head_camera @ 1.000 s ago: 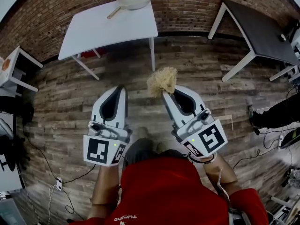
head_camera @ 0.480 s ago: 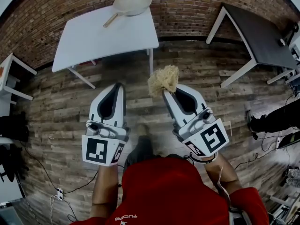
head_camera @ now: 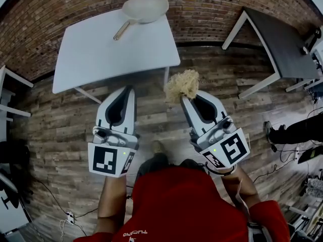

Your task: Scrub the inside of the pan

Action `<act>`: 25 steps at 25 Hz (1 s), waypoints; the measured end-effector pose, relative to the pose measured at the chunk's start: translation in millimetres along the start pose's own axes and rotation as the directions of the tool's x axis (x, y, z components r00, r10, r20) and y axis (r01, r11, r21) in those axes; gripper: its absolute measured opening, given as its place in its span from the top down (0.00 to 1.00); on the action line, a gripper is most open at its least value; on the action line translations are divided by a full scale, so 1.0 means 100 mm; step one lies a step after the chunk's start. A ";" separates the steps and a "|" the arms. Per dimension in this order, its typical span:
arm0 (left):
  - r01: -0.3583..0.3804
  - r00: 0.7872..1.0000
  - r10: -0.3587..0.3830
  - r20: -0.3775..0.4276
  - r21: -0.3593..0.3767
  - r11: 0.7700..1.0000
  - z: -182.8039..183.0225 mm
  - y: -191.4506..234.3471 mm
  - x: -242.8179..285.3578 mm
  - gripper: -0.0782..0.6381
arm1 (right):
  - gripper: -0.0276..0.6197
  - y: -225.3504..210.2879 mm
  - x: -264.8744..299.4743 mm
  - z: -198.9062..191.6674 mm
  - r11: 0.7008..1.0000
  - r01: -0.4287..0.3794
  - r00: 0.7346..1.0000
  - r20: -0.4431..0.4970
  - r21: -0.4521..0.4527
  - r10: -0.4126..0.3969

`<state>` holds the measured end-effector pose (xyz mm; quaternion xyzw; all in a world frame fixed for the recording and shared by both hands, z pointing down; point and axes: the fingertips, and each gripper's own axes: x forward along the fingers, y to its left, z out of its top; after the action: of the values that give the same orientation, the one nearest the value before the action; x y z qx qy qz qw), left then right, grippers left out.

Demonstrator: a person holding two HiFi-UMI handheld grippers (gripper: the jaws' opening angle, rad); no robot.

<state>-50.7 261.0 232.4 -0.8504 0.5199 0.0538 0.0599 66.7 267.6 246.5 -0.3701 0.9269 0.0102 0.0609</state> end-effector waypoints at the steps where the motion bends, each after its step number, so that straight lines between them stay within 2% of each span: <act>1: 0.005 1.000 -0.005 -0.001 -0.003 1.000 -0.02 0.08 0.06 0.87 | 0.88 -0.03 0.08 -0.01 1.000 0.006 1.000 -0.003 -0.001 -0.006; 7: 0.023 1.000 -0.024 -0.009 -0.021 1.000 -0.12 0.49 0.32 0.87 | 0.88 -0.15 0.51 -0.06 1.000 0.024 0.999 -0.021 -0.010 -0.024; 12: 0.022 1.000 -0.023 -0.016 -0.045 0.999 -0.23 0.67 0.56 0.87 | 0.88 -0.33 0.74 -0.16 1.000 0.027 0.999 -0.034 -0.007 -0.027; 18: 0.014 1.000 -0.015 -0.024 -0.040 0.999 -0.36 0.85 0.94 0.87 | 0.88 -0.68 1.05 -0.27 1.000 0.024 0.999 -0.033 0.002 -0.023; 25: -0.012 0.999 0.011 -0.040 -0.031 0.999 -0.55 1.16 1.60 0.87 | 0.88 -1.28 1.55 -0.34 1.000 0.005 1.000 -0.020 0.010 -0.005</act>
<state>-79.5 59.3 256.9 -0.8492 0.5249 0.0455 0.0359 39.6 66.2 264.5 -0.3722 0.9266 0.0018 0.0533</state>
